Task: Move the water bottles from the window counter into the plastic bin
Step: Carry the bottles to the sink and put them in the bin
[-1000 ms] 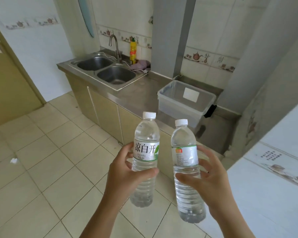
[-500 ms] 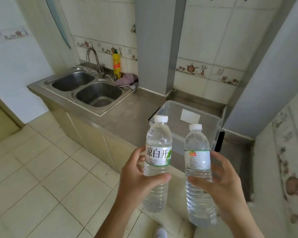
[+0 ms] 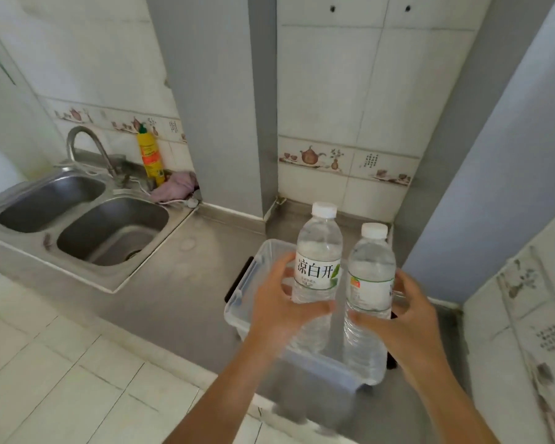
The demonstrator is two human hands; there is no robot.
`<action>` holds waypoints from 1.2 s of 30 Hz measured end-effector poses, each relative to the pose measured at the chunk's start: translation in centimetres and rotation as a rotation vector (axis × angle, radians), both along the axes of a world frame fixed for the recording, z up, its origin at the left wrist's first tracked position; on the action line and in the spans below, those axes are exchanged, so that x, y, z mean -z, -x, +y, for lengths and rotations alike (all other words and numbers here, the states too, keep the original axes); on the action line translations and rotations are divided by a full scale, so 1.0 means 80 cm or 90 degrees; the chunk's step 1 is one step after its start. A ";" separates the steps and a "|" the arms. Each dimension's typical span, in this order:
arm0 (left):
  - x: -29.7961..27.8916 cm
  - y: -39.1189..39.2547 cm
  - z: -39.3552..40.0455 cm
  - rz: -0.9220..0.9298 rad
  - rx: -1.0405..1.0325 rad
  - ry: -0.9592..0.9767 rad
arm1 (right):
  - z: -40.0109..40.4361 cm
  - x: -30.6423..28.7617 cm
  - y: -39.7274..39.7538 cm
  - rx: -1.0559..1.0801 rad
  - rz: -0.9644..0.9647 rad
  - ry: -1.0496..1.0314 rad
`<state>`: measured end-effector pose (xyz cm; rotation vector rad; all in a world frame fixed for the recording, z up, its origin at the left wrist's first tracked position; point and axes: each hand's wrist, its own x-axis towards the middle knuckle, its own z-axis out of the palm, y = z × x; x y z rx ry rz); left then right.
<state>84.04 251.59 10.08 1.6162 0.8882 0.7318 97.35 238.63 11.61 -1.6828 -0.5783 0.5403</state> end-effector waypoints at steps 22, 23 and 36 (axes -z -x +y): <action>0.146 -0.152 0.095 0.113 0.118 -0.015 | 0.100 0.119 -0.084 0.232 -0.092 0.218; 0.147 -0.152 0.097 0.113 0.126 -0.012 | 0.101 0.118 -0.083 0.235 -0.097 0.228; 0.135 -0.141 0.103 0.146 0.235 -0.091 | 0.085 0.109 -0.067 0.230 -0.148 0.266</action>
